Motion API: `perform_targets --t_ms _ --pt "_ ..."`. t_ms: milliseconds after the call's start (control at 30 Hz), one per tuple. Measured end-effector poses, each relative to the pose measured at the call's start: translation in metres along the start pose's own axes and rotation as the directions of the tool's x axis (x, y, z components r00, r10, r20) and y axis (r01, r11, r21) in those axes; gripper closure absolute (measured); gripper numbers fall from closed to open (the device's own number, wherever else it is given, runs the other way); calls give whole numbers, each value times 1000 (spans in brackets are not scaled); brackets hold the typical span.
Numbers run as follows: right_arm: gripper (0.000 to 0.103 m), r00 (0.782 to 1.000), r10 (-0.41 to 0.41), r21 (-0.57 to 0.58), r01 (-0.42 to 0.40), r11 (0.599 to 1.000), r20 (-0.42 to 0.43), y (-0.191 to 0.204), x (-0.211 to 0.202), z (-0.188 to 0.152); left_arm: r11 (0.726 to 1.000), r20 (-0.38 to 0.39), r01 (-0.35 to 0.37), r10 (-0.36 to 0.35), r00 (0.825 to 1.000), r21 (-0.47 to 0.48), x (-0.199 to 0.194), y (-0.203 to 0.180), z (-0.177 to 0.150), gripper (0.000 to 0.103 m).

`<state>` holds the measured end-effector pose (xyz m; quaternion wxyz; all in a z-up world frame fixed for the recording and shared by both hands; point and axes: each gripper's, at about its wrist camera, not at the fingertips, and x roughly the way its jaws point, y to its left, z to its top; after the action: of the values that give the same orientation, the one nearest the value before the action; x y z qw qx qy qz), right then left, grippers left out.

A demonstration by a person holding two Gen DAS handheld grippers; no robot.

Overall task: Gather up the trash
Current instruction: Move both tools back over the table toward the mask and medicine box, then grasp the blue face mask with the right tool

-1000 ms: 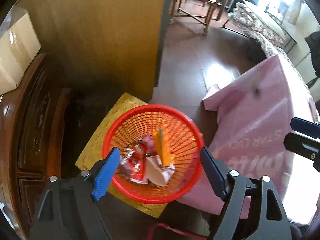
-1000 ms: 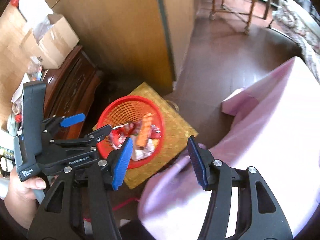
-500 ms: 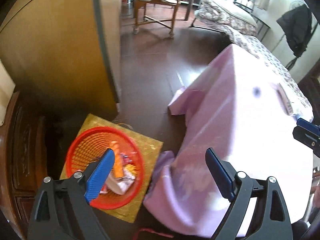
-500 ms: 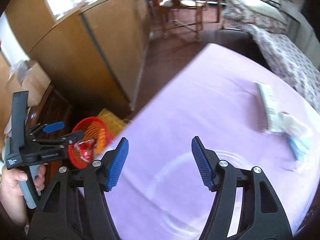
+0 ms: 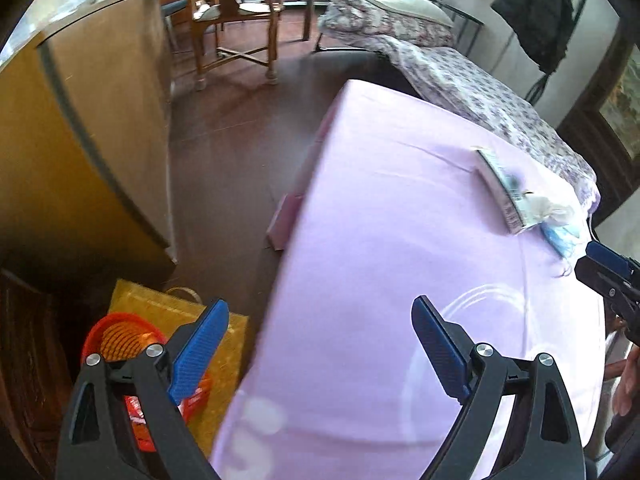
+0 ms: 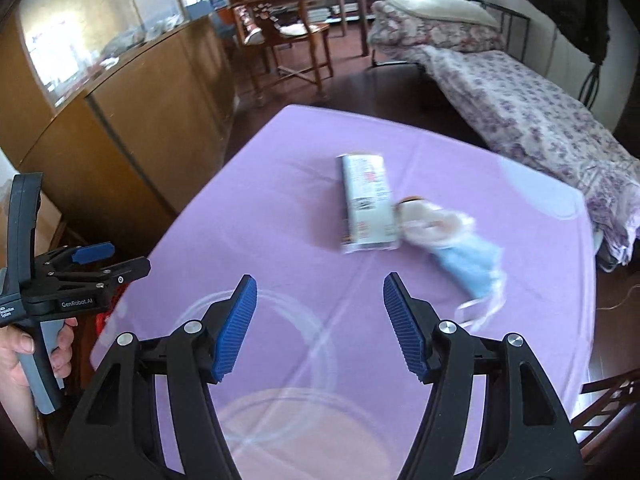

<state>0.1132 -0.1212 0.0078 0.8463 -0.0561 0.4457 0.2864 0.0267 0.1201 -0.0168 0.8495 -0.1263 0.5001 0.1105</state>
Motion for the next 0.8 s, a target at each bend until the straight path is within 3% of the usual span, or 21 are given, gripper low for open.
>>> perform_targets --t_ms 200,467,800 --pt "23 997 -56 22 56 998 44 -37 -4 6 998 -14 30 -29 999 55 18 -42 15 12" --pt "14 987 -159 -54 158 986 -5 -73 18 12 993 -37 60 -56 998 98 35 -72 26 12" --pt "14 979 -196 -143 187 972 -52 -80 58 8 992 -33 43 -39 999 115 44 -82 45 12"
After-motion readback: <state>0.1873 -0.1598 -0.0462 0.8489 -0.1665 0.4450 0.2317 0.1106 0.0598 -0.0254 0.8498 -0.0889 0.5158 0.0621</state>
